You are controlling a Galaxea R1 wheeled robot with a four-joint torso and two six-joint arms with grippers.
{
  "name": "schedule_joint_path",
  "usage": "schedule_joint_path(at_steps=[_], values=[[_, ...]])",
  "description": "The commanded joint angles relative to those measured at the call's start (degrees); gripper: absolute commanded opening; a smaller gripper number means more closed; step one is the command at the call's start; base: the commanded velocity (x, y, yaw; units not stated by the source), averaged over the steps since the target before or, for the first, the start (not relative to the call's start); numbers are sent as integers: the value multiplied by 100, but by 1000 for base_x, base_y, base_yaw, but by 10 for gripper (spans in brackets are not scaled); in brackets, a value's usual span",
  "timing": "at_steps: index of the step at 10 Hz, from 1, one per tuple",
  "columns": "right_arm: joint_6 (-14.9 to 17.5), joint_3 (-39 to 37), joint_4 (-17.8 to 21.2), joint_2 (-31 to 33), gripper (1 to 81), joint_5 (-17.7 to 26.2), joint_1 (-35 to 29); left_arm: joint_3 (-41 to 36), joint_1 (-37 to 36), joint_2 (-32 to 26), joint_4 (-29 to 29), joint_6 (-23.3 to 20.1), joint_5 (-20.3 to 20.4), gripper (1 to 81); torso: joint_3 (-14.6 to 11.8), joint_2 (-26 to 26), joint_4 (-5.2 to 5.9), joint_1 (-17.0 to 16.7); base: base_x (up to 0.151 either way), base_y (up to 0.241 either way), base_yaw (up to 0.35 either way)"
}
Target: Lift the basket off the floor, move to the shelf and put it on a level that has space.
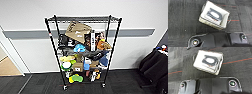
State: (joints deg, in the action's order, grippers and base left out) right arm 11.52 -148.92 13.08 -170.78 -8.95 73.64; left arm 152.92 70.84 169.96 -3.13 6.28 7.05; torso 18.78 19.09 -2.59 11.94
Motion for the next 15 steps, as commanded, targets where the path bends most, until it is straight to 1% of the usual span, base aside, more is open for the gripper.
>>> schedule_joint_path(at_steps=[1,4,5,6,8,11,13,14,15], values=[[-9,-4,45,-11,811,305,-266,-25,-286,-23,67,14,-265,811,440,557,0,361,0,0,0],[-1,-13,37,-20,811,306,-240,-34,-110,73,32,14,-388,811,952,1097,0,699,0,0,0],[8,-13,28,-29,811,306,-240,-42,-109,65,14,14,-544,811,599,1296,0,826,0,0,0],[8,-13,28,-38,811,306,-240,-113,-109,30,50,14,-599,811,721,1482,0,946,0,0,0],[8,-48,37,-38,811,306,-205,-403,-302,-208,137,102,-625,811,809,1773,0,1132,0,0,0],[8,-92,37,-38,811,315,-161,-859,-908,-576,261,128,-1326,811,824,2354,0,1497,0,0,0],[8,-48,54,-38,811,332,-205,-886,-1357,-594,287,128,-1830,811,824,2756,0,1751,0,0,0],[8,-31,54,-38,811,332,-205,-886,-1524,-612,383,128,-2163,811,824,2958,0,1877,0,0,0],[-1,-31,54,-38,811,332,-222,-886,-1639,-630,428,128,-2190,811,1162,3160,0,2007,0,0,0]])
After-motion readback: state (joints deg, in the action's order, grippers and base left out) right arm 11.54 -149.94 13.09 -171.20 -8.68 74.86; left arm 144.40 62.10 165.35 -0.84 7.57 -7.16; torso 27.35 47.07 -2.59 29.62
